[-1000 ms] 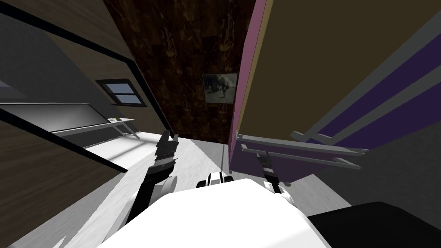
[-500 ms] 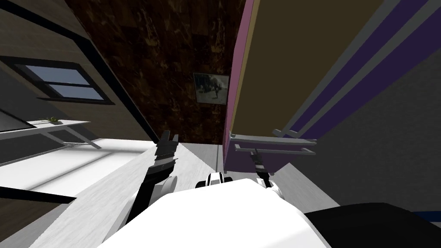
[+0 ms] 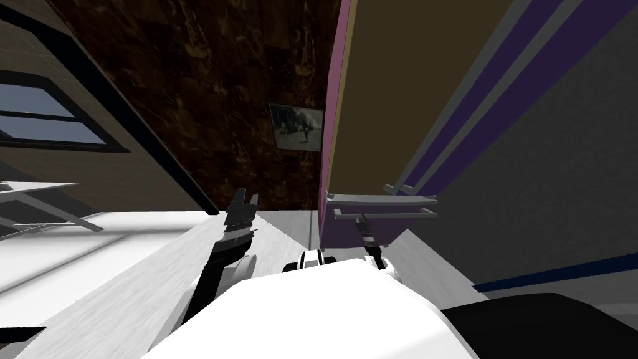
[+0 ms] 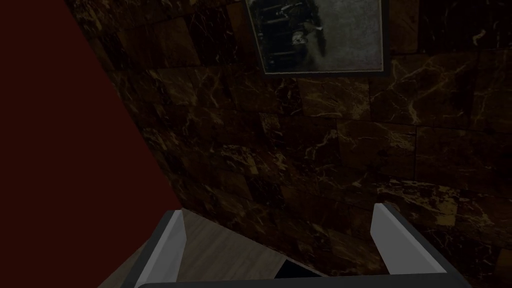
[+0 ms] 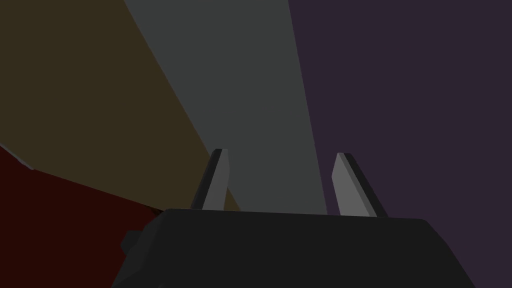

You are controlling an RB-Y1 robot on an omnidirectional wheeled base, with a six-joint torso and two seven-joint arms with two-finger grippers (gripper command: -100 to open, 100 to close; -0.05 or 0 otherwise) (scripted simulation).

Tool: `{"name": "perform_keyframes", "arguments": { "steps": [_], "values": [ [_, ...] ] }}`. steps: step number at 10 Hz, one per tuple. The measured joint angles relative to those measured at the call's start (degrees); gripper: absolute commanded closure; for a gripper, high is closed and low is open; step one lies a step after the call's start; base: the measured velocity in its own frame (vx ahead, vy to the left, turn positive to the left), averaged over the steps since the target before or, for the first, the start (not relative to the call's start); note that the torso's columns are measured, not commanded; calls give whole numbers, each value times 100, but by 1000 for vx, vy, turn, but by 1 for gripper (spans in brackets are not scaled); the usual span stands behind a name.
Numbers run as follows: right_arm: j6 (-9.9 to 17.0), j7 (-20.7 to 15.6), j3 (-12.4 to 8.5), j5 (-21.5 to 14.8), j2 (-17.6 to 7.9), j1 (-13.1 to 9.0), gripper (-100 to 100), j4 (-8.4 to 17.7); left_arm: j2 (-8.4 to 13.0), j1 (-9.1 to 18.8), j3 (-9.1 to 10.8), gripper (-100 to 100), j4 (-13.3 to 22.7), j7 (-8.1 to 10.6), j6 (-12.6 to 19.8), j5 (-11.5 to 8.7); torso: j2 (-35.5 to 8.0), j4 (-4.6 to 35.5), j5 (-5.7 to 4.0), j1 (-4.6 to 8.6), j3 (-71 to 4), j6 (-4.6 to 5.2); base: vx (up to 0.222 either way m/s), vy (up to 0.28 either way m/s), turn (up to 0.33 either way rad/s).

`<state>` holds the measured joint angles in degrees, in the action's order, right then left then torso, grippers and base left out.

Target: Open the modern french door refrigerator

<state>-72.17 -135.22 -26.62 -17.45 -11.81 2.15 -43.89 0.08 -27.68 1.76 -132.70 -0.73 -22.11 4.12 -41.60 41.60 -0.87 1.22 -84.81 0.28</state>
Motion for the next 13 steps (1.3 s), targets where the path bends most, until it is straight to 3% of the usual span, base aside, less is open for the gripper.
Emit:
{"name": "perform_keyframes", "arguments": {
  "steps": [1,3,4,5,6,9,10,11,13],
  "values": [
    [69,-15,115,-61,107,45,100,-190,0,1,-1,0,0,0,0,0,4,-3,-1,8,-3,4,57,-80,-370],
    [-35,-169,385,-196,311,-55,100,-79,0,1,-1,0,0,0,0,0,14,-7,2,9,-9,-2,25,-45,-104],
    [48,-155,431,-221,356,10,100,-253,0,2,-1,0,0,0,0,0,1,-2,10,-7,-2,-2,39,-65,-364],
    [291,-125,610,-319,523,107,100,-658,0,0,0,0,0,0,0,0,0,2,18,-20,-2,-3,43,-51,-210],
    [309,-149,714,-368,589,101,100,-687,0,2,-1,0,0,0,0,0,5,-8,14,-19,-3,-3,15,-14,-6],
    [190,-176,734,-370,572,68,100,-549,-1,2,-2,0,1,0,0,0,3,-5,19,-22,-4,-3,-4,-1,3],
    [169,-191,729,-367,566,30,100,-480,-1,2,-2,0,1,0,0,0,6,-6,18,-20,-5,-4,16,-53,-351],
    [104,-277,852,-423,650,-76,100,-335,0,1,0,0,0,0,0,0,12,-9,15,-18,-9,-7,36,-57,-249],
    [274,-330,1145,-585,904,4,100,-683,1,1,0,0,0,0,0,0,18,-4,27,-34,-14,-18,59,-76,-281]
  ]
}}
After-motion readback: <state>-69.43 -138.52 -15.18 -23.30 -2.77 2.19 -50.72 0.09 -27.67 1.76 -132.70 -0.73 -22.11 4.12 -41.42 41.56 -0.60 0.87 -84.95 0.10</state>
